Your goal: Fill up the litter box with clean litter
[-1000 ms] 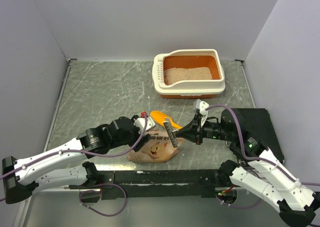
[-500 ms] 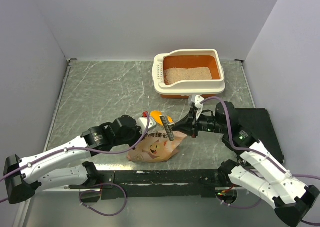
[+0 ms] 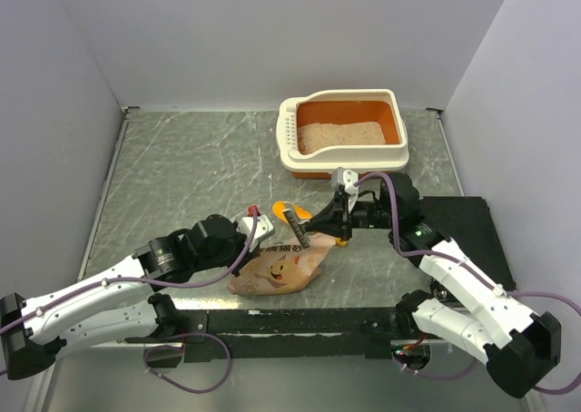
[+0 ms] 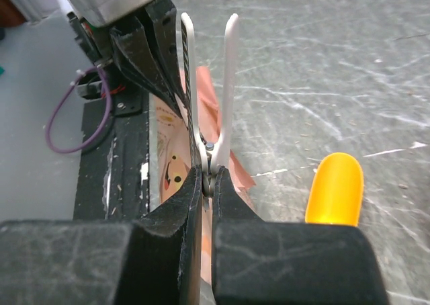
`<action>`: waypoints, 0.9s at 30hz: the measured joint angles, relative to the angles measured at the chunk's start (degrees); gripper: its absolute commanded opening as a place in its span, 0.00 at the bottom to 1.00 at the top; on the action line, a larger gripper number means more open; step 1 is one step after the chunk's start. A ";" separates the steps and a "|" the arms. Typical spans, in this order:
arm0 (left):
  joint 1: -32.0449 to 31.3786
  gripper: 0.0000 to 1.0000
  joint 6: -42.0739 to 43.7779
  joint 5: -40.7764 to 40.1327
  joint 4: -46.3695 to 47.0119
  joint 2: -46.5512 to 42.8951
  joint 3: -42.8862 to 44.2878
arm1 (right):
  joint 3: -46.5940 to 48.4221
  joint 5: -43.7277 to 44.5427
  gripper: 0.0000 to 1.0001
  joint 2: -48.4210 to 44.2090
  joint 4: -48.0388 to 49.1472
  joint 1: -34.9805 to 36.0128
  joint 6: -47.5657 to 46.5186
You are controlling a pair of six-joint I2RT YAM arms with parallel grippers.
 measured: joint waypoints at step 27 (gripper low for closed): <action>0.00 0.01 -0.44 -0.02 -0.09 0.13 0.00 | 11.47 3.37 0.00 12.87 -21.24 6.67 -19.67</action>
